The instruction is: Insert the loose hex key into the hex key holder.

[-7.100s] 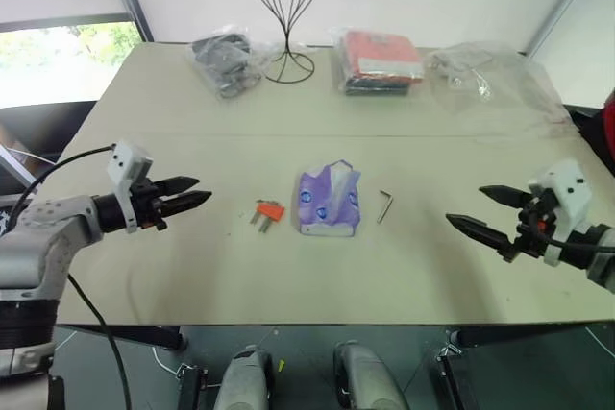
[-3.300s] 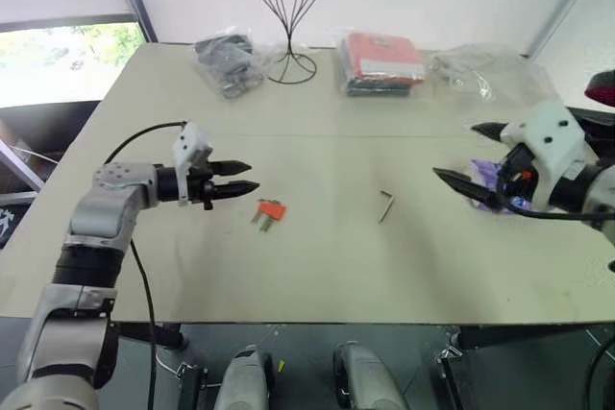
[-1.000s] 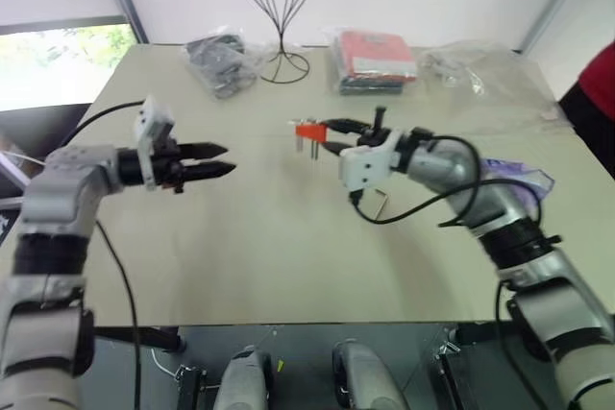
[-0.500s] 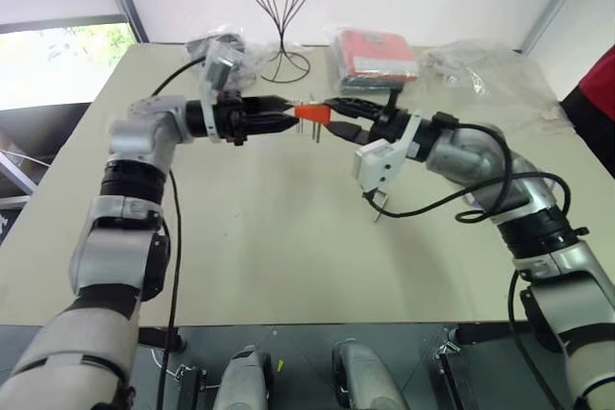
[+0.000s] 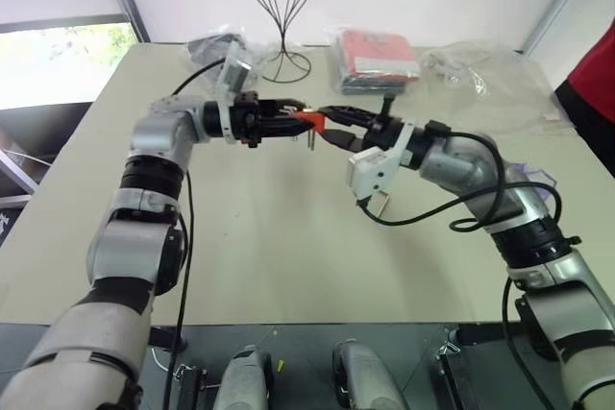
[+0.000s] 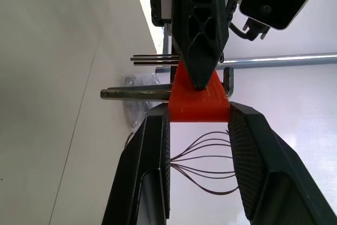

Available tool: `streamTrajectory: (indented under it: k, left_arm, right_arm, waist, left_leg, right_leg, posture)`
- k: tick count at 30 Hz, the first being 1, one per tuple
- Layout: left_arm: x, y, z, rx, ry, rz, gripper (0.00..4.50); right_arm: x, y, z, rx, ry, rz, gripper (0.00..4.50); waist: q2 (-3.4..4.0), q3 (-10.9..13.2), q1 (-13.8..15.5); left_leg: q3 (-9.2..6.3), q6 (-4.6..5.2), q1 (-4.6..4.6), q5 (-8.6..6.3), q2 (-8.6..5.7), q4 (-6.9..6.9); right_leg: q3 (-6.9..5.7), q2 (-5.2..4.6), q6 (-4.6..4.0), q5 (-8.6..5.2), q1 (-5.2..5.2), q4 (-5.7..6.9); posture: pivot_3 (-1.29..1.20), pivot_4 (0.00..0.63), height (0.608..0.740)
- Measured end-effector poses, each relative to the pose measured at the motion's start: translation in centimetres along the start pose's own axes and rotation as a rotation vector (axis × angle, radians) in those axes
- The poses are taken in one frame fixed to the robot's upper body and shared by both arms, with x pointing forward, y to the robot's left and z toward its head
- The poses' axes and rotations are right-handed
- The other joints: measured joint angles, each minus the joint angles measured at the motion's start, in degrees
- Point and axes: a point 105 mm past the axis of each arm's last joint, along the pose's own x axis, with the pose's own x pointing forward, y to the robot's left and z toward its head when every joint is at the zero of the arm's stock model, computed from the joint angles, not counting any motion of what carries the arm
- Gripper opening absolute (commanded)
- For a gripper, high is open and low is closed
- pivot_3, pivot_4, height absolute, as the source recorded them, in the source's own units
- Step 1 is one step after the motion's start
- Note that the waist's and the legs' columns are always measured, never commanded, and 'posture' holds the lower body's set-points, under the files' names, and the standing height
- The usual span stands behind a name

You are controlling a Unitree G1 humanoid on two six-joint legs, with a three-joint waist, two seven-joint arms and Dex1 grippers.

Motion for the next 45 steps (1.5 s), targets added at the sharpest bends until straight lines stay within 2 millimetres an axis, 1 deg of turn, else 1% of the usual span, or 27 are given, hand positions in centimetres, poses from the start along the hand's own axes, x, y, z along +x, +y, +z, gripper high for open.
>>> streamTrajectory:
  k: [2,5,16,18,19,22,23,25,27,28,30,31,32,33,34,35,37,38,40,42,43,45]
  left_arm:
    - [0.1,-0.1,0.0,-0.003,-0.003,-0.007,1.48]
    - [0.3,-0.4,-0.1,-0.001,-0.002,-0.040,0.04]
    - [0.3,-0.4,-0.1,0.010,0.008,-0.041,0.04]
    - [0.4,-0.4,-0.3,0.010,0.017,-0.036,0.00]
    - [0.4,-0.2,-0.3,0.011,0.018,-0.023,0.00]
    - [0.2,0.0,-0.3,0.011,0.020,0.004,0.00]
    - [0.1,0.0,-0.4,0.008,0.020,0.007,0.00]
    - [0.0,0.1,-0.7,0.004,0.022,0.015,0.00]
    - [-0.1,0.0,-0.9,0.003,0.023,0.020,0.00]
    - [-0.1,0.0,-1.0,0.009,0.024,0.021,0.00]
    - [-0.6,-0.1,-1.2,0.020,0.033,0.031,0.00]
    - [-1.0,-0.1,-1.2,0.027,0.042,0.044,0.00]
    - [-1.8,-0.1,-1.4,0.059,0.067,0.061,0.00]
    - [-2.3,-0.1,-1.7,0.089,0.093,0.076,0.00]
    - [-2.8,-0.3,-2.4,0.130,0.134,0.084,0.00]
    - [-3.0,-0.5,-3.1,0.152,0.164,0.081,0.00]
    - [-3.0,-0.9,-4.4,0.145,0.183,0.075,0.00]
    - [-2.6,-1.1,-4.7,0.144,0.179,0.070,0.00]
    - [-2.1,-1.5,-5.2,0.152,0.166,0.070,0.00]
    - [-1.7,-1.8,-5.5,0.151,0.152,0.073,0.00]
    - [-1.4,-1.9,-5.6,0.145,0.142,0.076,0.00]
    - [-1.1,-2.1,-5.9,0.136,0.130,0.082,0.00]
  right_arm:
    - [0.0,0.0,0.0,0.002,0.002,0.001,0.99]
    - [0.0,0.1,-0.4,0.014,0.024,0.006,0.99]
    - [0.0,0.2,-0.4,0.015,0.023,0.014,0.99]
    - [0.0,0.3,-0.5,0.017,0.027,0.027,2.05]
    - [-0.1,0.5,-0.4,0.016,0.027,0.040,2.45]
    - [-0.2,1.5,-0.2,0.035,0.021,0.088,4.04]
    - [-0.3,1.9,-0.2,0.042,0.023,0.102,4.41]
    - [-0.5,2.3,-0.3,0.048,0.027,0.122,4.41]
    - [-0.6,2.3,-0.5,0.042,0.039,0.131,4.41]
    - [-0.9,2.4,-0.8,0.040,0.062,0.150,4.41]
    - [-2.0,2.6,-2.3,0.092,0.173,0.189,4.41]
    - [-2.6,2.8,-3.2,0.145,0.237,0.201,4.41]
    - [-3.3,2.8,-4.4,0.269,0.335,0.195,4.41]
    - [-3.8,2.5,-5.0,0.388,0.400,0.168,4.41]
    - [-4.4,2.3,-5.5,0.593,0.475,0.130,4.41]
    - [-4.8,2.1,-5.5,0.805,0.525,0.097,4.41]
    - [-5.1,2.3,-4.9,1.089,0.580,0.093,4.41]
    - [-5.4,2.6,-4.6,1.196,0.619,0.107,4.41]
    - [-6.0,3.6,-4.0,1.387,0.699,0.125,4.41]
    - [-6.6,4.6,-3.8,1.535,0.790,0.116,4.41]
    - [-7.1,5.1,-3.9,1.605,0.840,0.088,4.41]
    - [-7.9,5.7,-4.6,1.680,0.919,0.021,4.41]
  waist:
    - [0.00,0.00,0.01]
    - [0.00,0.00,0.02]
    - [0.00,0.00,0.01]
    - [0.00,0.00,0.01]
    - [0.00,0.00,0.01]
    - [0.00,0.00,0.01]
    - [0.00,0.00,0.02]
    - [0.00,0.00,0.01]
    - [0.00,0.00,0.02]
    - [0.00,0.00,0.03]
    - [0.00,0.00,0.07]
    - [0.00,0.00,0.10]
    - [0.00,0.00,0.12]
    - [0.00,0.00,0.02]
    - [0.01,0.00,-0.07]
    - [0.02,-0.01,-0.02]
    - [0.03,-0.01,0.30]
    - [0.04,0.00,0.41]
    - [0.04,0.00,0.73]
    - [0.04,0.00,0.67]
    - [0.03,0.00,0.57]
    - [0.04,0.00,0.50]
  left_leg:
    - [0.00,0.00,0.00,0.00,0.00,0.00]
    - [0.00,0.00,0.00,0.00,0.00,0.00]
    - [0.00,0.00,0.00,0.00,0.00,0.00]
    - [-0.01,0.00,0.00,0.00,0.00,0.00]
    - [-0.01,0.00,0.00,0.00,0.00,0.00]
    - [-0.01,0.00,0.00,0.00,0.00,0.00]
    - [-0.01,0.00,0.00,0.00,0.00,0.00]
    - [-0.01,0.00,0.00,0.00,0.00,0.00]
    - [-0.01,0.00,0.00,0.00,0.00,0.00]
    - [-0.01,0.00,0.00,0.00,0.00,0.00]
    - [-0.01,0.00,0.00,0.00,0.01,0.00]
    - [-0.01,0.00,0.00,0.00,0.01,0.00]
    - [-0.02,0.00,0.00,0.00,0.01,0.00]
    - [-0.01,0.00,0.01,0.00,0.03,0.01]
    - [-0.01,0.00,0.03,0.00,0.05,0.00]
    - [-0.05,0.00,0.05,0.00,0.08,0.00]
    - [-0.11,0.00,0.05,0.00,0.10,0.01]
    - [-0.11,0.00,0.05,0.00,0.10,0.01]
    - [-0.12,-0.01,0.02,0.00,0.06,0.03]
    - [-0.09,-0.01,-0.07,0.00,0.04,0.09]
    - [-0.08,-0.01,-0.09,0.00,0.02,0.10]
    - [-0.08,-0.01,-0.12,0.00,0.00,0.10]
  right_leg:
    - [0.00,0.00,0.00,0.00,0.00,0.00]
    - [0.00,0.00,0.00,0.00,0.00,0.00]
    - [0.00,0.00,0.00,0.00,0.00,0.00]
    - [0.00,0.00,0.00,0.00,0.00,0.00]
    - [0.00,0.00,0.00,0.00,0.00,0.00]
    - [0.00,0.00,0.00,0.00,0.01,0.00]
    - [0.00,0.00,0.00,0.00,0.01,0.00]
    - [0.00,0.00,0.00,0.00,0.01,0.01]
    - [0.00,0.00,0.00,0.00,0.01,0.01]
    - [0.00,0.00,0.00,0.00,0.00,0.01]
    - [0.00,0.00,0.00,0.00,0.01,0.01]
    - [0.00,0.00,-0.01,0.00,0.01,0.01]
    - [0.00,0.00,-0.01,0.00,0.01,0.01]
    - [0.01,-0.01,-0.01,0.00,-0.02,0.05]
    - [0.01,0.00,-0.01,0.01,-0.03,0.11]
    - [-0.01,0.00,-0.02,0.02,-0.02,0.19]
    - [-0.10,0.01,-0.04,0.02,-0.03,0.22]
    - [-0.12,-0.01,-0.07,0.02,-0.03,0.22]
    - [-0.16,-0.09,-0.18,-0.04,-0.01,0.18]
    - [-0.14,-0.12,-0.20,-0.04,-0.02,0.11]
    - [-0.14,-0.13,-0.19,-0.04,-0.02,0.10]
    - [-0.13,-0.14,-0.18,-0.04,-0.03,0.08]
  posture:
    - [0.00,0.150,0.739]
    - [0.00,0.150,0.739]
    - [0.00,0.150,0.739]
    - [0.00,0.150,0.739]
    - [0.00,0.150,0.739]
    - [0.00,0.150,0.739]
    - [0.00,0.150,0.739]
    - [0.00,0.150,0.739]
    - [0.00,0.150,0.739]
    - [0.00,0.150,0.739]
    - [0.00,0.150,0.739]
    - [0.00,0.150,0.739]
    - [0.00,0.150,0.739]
    - [0.00,0.150,0.739]
    - [0.00,0.150,0.739]
    - [0.00,0.150,0.739]
    - [0.00,0.150,0.739]
    - [0.00,0.150,0.739]
    - [0.00,0.150,0.739]
    - [0.00,0.150,0.739]
    - [0.00,0.150,0.739]
    - [0.00,0.150,0.739]
